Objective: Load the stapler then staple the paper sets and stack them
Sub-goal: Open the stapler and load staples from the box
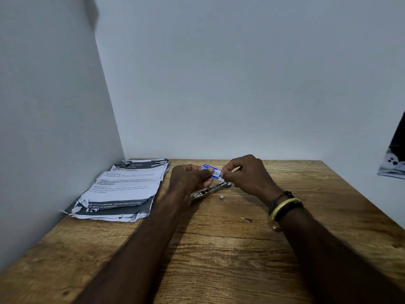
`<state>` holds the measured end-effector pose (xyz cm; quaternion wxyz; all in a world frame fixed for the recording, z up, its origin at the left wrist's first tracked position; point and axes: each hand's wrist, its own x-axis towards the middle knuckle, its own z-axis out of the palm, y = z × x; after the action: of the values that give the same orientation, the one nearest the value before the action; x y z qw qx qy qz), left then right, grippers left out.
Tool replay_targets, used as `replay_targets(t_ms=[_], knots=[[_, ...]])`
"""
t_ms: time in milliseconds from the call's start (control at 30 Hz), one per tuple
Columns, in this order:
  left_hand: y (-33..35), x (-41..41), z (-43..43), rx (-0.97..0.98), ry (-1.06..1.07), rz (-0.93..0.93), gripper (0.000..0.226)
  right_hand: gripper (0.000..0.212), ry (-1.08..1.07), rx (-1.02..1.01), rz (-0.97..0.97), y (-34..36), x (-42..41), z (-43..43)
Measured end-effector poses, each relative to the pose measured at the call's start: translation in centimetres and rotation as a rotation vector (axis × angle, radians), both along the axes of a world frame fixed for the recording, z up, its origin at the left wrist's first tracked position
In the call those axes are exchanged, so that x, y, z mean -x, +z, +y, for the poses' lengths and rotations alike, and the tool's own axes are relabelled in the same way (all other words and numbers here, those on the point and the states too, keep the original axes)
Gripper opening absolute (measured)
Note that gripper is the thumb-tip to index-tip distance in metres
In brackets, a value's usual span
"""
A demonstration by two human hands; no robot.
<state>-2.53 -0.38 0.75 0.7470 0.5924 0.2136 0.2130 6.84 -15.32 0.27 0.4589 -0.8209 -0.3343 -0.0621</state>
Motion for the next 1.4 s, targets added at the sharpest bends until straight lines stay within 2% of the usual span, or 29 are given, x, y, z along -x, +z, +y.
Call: replay_targets(t_ms=[167,433,500,567,633,700,800,933,1133,1300,1400], knots=[[0.0,0.0,0.1,0.004,0.004,0.02,0.022,0.009,0.013,-0.104,0.148,0.0,-0.4,0.0],[0.6,0.3,0.2,0.045,0.049,0.017,0.029,0.02,0.016,-0.263,0.38,0.3,-0.7,-0.5],[0.9,0.4,0.4,0.073,0.07,-0.004,0.025,0.024,0.007,-0.221,0.394,0.4,-0.8,-0.8],[1.0,0.5,0.6,0.086,0.083,-0.006,0.026,0.023,-0.005,-0.064,0.367,0.3,-0.8,-1.0],[1.1,0.6,0.7,0.092,0.084,0.0,0.024,0.03,-0.012,0.13,0.352,0.0,-0.8,-1.1],[1.1,0.6,0.6,0.097,0.079,0.005,0.023,0.031,-0.036,0.219,0.348,-0.4,-0.7,-1.1],[1.2,0.7,0.5,0.095,0.084,0.004,0.022,0.024,-0.065,0.203,0.316,-0.6,-0.8,-1.2],[1.2,0.6,0.5,0.093,0.086,-0.001,0.023,0.014,-0.025,0.099,0.453,-0.7,-1.1,-1.2],[1.1,0.7,0.5,0.089,0.076,-0.004,0.021,0.008,0.0,0.15,0.541,-0.6,-0.9,-1.2],[1.2,0.7,0.5,0.084,0.07,0.001,0.022,0.007,-0.036,0.157,0.488,-0.5,-0.6,-1.3],[1.2,0.7,0.5,0.076,0.074,-0.001,0.023,0.009,-0.075,0.143,0.369,-0.5,-0.5,-1.3]])
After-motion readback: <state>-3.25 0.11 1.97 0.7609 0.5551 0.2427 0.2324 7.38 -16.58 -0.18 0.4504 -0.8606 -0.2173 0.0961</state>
